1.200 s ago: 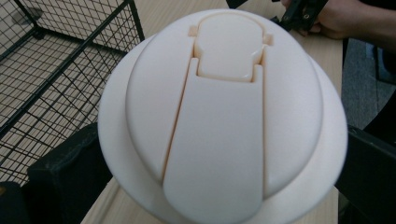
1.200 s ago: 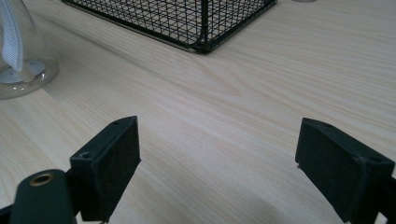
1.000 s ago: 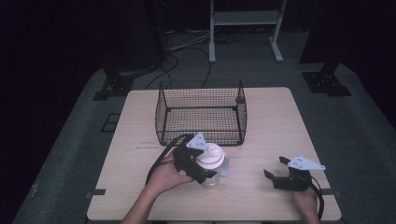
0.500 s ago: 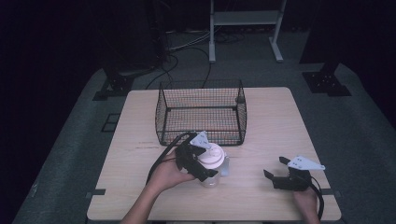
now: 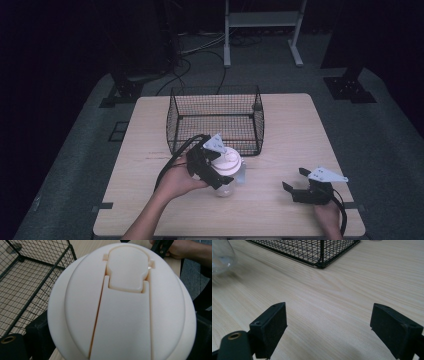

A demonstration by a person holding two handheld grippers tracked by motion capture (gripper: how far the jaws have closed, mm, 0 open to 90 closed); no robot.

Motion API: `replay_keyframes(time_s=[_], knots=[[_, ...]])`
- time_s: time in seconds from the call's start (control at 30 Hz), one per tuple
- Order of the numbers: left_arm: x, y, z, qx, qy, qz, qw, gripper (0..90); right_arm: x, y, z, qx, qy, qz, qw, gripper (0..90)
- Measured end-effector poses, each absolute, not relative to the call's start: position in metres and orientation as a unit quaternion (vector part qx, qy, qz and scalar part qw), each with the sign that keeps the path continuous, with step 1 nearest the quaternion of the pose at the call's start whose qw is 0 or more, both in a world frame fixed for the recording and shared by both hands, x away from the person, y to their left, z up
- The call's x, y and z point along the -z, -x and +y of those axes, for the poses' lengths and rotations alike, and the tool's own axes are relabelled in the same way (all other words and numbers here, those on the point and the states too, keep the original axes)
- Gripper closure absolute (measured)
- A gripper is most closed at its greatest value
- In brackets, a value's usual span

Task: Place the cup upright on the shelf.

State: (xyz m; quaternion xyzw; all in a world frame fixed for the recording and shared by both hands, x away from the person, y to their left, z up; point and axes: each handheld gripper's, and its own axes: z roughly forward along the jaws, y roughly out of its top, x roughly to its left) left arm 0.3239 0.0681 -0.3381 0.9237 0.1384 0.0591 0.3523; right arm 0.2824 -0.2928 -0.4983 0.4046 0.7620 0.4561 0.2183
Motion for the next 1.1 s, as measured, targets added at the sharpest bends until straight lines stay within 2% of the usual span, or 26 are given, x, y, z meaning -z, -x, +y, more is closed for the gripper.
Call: replay_keyframes(time_s=[1.1], knots=[[0.245, -0.369, 0.066, -0.070, -0.921, 0.145, 0.355, 5.3, 0.498, -0.283, -0.293, -0.456, -0.406, 0.761, 0.218, 12.9]])
